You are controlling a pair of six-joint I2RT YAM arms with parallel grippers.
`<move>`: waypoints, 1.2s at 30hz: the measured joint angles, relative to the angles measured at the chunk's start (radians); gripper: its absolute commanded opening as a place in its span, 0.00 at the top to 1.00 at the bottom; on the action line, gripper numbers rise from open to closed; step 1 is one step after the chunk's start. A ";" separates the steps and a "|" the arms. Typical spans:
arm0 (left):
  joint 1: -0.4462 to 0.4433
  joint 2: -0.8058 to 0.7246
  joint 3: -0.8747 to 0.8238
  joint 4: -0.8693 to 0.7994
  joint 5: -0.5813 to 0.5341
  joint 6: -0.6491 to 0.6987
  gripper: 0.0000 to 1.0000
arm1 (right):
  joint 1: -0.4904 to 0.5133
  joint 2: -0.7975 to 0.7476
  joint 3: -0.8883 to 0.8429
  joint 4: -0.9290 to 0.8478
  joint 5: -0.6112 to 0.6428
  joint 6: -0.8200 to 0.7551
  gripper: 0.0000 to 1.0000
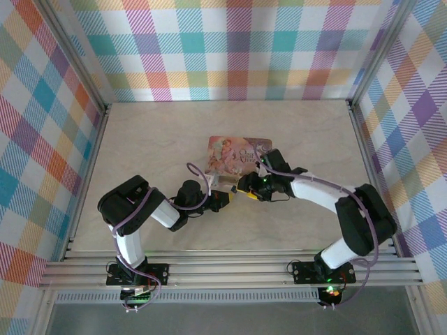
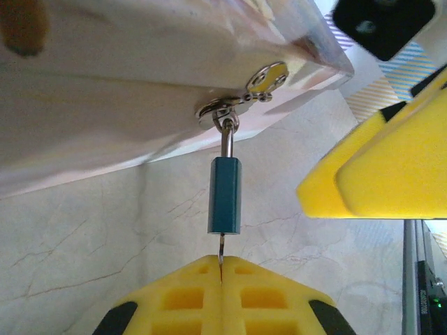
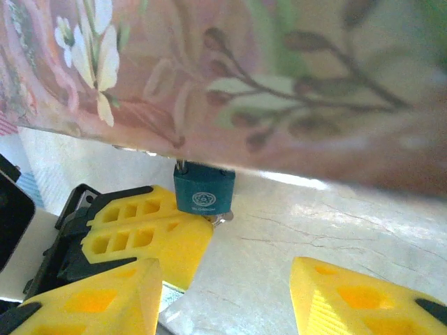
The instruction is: Unlock a padlock with a key
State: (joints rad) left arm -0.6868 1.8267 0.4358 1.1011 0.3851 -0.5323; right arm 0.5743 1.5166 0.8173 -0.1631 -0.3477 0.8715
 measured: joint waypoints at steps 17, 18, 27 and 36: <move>-0.010 0.000 -0.001 -0.003 -0.028 -0.029 1.00 | 0.174 -0.003 -0.143 0.352 0.322 0.186 0.43; -0.011 0.000 -0.001 -0.003 -0.029 -0.030 1.00 | 0.174 0.016 -0.143 0.364 0.322 0.190 0.43; -0.011 0.000 0.000 -0.003 -0.029 -0.033 1.00 | 0.174 0.068 -0.143 0.444 0.338 0.213 0.44; -0.011 0.000 0.000 -0.005 -0.029 -0.033 1.00 | 0.174 0.089 -0.132 0.462 0.337 0.213 0.52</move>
State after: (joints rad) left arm -0.6983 1.8263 0.4362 1.0958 0.3565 -0.5652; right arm 0.7479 1.6054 0.6857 0.2989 -0.0105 1.0843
